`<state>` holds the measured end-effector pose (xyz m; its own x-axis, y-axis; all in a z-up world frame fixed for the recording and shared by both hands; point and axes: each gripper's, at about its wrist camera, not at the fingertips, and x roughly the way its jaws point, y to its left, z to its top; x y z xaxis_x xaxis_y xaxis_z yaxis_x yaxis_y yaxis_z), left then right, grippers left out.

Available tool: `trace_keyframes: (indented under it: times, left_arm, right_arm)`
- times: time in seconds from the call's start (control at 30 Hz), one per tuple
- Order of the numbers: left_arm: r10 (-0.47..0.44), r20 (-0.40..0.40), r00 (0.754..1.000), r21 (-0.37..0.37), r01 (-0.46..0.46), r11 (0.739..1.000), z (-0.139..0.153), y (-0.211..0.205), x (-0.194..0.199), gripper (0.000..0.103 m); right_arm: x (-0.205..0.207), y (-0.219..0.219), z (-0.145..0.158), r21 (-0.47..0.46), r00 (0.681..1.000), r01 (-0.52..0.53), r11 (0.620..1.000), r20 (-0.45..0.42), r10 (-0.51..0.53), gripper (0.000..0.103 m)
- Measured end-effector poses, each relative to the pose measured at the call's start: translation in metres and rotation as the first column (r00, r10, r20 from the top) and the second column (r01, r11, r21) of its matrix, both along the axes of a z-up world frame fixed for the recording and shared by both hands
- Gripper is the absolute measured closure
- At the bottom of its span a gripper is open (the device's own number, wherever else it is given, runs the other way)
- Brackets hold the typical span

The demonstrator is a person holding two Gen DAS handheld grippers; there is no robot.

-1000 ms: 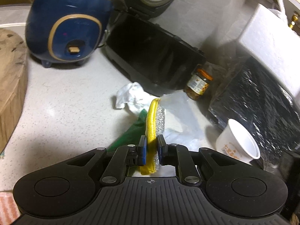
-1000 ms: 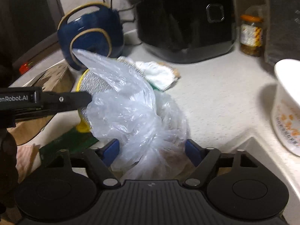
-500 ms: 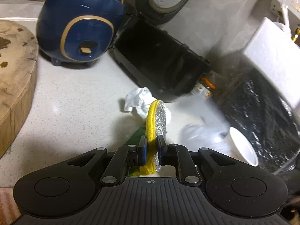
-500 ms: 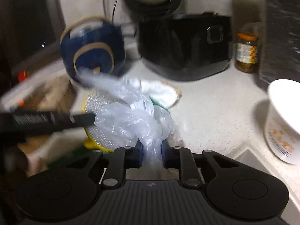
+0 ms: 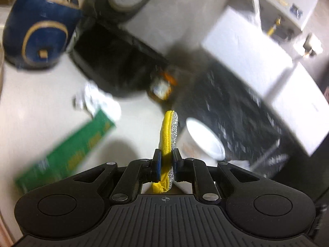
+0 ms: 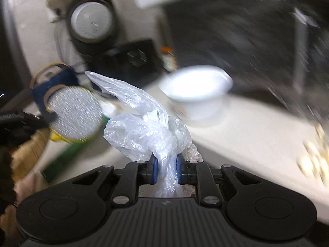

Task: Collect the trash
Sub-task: 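Carry pad and bag into the green-lined bin and open both grippers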

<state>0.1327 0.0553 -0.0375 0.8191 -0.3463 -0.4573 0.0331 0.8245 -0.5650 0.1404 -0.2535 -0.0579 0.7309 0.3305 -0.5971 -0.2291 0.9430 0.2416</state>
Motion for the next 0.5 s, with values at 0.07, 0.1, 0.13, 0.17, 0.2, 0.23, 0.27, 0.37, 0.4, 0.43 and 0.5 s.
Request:
trace_keyframes:
  times: [0.07,0.1,0.13,0.17,0.2,0.23,0.27,0.37,0.4,0.43,0.5]
  left_arm:
    - [-0.046,-0.077,0.996,-0.028,0.044,0.999,-0.017,-0.024,-0.009,0.089]
    - [-0.074,-0.122,0.99,-0.032,0.07,0.997,-0.031,-0.038,-0.011,0.089]
    - [-0.088,-0.17,0.982,-0.03,0.084,0.996,-0.047,-0.051,-0.014,0.089]
    - [-0.09,-0.216,0.972,-0.03,0.086,0.996,-0.066,-0.062,-0.015,0.089]
    - [-0.093,-0.269,0.959,-0.04,0.086,0.996,-0.088,-0.072,-0.017,0.089]
    - [-0.091,-0.318,0.944,-0.051,0.079,0.996,-0.11,-0.081,-0.019,0.089]
    - [-0.083,-0.372,0.925,-0.054,0.068,0.996,-0.137,-0.089,-0.02,0.089]
    - [-0.026,-0.51,0.86,-0.008,0.026,1.0,-0.227,-0.112,-0.025,0.089]
    - [-0.005,-0.558,0.83,-0.004,0.003,1.0,-0.262,-0.118,-0.026,0.089]
    - [0.006,-0.595,0.804,-0.004,-0.011,1.0,-0.288,-0.121,-0.026,0.089]
    - [0.028,-0.661,0.75,-0.011,-0.047,0.999,-0.342,-0.128,-0.025,0.088]
  right_arm:
    - [-0.011,-0.027,-0.025,0.012,0.998,0.032,0.999,-0.06,-0.032,0.086]
    - [-0.016,-0.038,-0.037,0.016,0.995,0.047,0.999,-0.093,-0.045,0.086]
    - [-0.022,-0.05,-0.051,0.018,0.991,0.057,0.998,-0.124,-0.054,0.086]
    - [-0.029,-0.058,-0.065,0.015,0.988,0.061,0.998,-0.146,-0.059,0.086]
    - [-0.035,-0.066,-0.077,0.011,0.984,0.065,0.998,-0.168,-0.062,0.086]
    - [-0.04,-0.074,-0.091,0.005,0.978,0.073,0.997,-0.198,-0.071,0.086]
    - [-0.045,-0.081,-0.106,0.004,0.97,0.08,0.997,-0.232,-0.077,0.086]
    - [-0.063,-0.096,-0.147,0.002,0.945,0.078,0.997,-0.319,-0.074,0.086]
    - [-0.067,-0.098,-0.161,-0.004,0.937,0.075,0.997,-0.343,-0.072,0.086]
    - [-0.07,-0.099,-0.176,-0.012,0.927,0.073,0.997,-0.368,-0.073,0.086]
    - [-0.075,-0.103,-0.199,-0.022,0.911,0.074,0.997,-0.406,-0.077,0.086]
